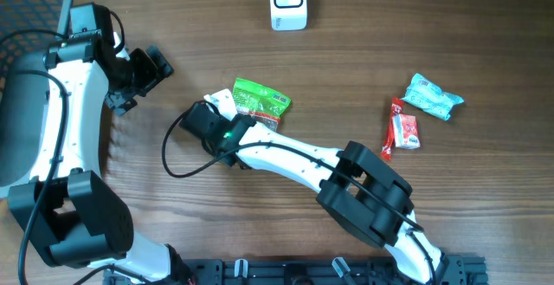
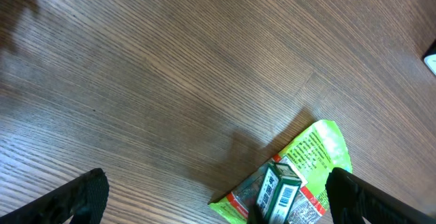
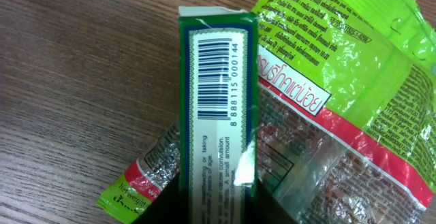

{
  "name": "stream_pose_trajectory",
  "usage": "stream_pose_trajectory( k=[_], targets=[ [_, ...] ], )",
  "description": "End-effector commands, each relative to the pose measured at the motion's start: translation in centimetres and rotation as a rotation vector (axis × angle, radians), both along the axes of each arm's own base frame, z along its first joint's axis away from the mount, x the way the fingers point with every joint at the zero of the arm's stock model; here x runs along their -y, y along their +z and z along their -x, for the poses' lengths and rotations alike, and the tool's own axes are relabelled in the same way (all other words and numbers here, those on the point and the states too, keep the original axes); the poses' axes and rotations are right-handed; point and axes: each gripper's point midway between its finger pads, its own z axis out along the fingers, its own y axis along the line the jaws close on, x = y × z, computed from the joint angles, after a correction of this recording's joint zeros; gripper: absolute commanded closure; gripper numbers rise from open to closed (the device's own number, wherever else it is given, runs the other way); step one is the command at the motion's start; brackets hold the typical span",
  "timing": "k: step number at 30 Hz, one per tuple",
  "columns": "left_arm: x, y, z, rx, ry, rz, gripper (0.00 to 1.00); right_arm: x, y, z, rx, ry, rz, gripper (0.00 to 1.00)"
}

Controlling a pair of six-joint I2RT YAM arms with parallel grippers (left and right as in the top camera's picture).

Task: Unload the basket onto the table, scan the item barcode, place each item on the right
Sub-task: 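Reach the right gripper to the green AXE oil box by the snack bag, then grasp the AXE oil box and pull it right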

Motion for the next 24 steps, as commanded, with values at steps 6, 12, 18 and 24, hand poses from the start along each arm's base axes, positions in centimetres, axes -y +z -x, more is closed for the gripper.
stream_pose_trajectory(
  k=[6, 12, 18, 24],
  targets=[
    [0.1, -0.4, 0.1, -0.009, -0.009, 0.008, 0.0, 4.3, 9.2, -2.8, 0.074, -0.083, -0.076, 0.84],
    [0.1, -0.4, 0.1, -0.009, -0.009, 0.008, 0.0, 11.9, 11.4, -3.8, 0.015, -0.178, 0.023, 0.83],
    [0.1, -0.4, 0.1, -0.009, -0.009, 0.008, 0.0, 16.8, 5.6, -3.3, -0.121, -0.261, 0.076, 0.8],
    [0.1, -0.4, 0.1, -0.009, -0.009, 0.008, 0.0, 17.9, 0.6, -1.7, -0.179, -0.209, 0.069, 0.8]
  ],
)
